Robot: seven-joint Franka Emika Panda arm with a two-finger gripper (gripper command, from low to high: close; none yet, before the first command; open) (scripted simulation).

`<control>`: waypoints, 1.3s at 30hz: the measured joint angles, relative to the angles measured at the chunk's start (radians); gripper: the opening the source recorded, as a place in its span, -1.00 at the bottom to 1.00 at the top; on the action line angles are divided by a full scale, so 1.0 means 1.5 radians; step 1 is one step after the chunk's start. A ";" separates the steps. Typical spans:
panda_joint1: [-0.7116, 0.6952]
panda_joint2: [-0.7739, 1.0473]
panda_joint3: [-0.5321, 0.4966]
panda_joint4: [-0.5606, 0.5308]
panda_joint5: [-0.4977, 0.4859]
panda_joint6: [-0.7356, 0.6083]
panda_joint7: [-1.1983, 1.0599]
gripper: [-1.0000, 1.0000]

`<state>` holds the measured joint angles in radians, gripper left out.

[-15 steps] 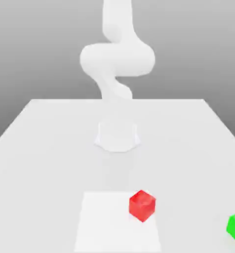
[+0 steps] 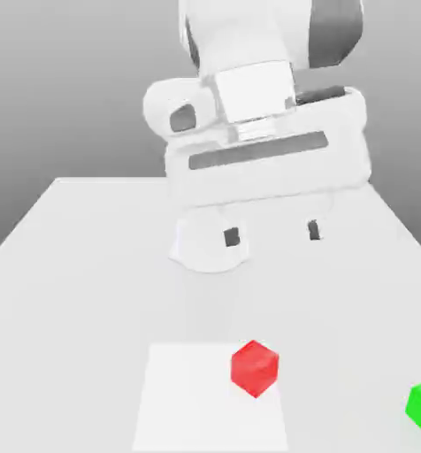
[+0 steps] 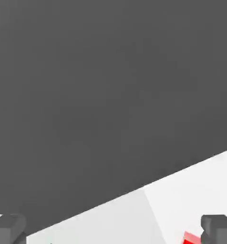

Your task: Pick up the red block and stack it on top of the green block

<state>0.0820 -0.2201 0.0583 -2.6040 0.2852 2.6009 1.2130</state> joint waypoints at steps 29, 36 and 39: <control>0.011 0.306 -0.004 -0.086 -0.246 0.250 0.383 -1.00; 0.001 0.209 0.014 -0.097 -0.216 0.169 0.360 -1.00; 0.001 0.172 0.017 -0.106 -0.199 0.136 0.349 -1.00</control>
<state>0.0836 0.0374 0.0846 -2.7624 -0.0136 2.8048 1.7369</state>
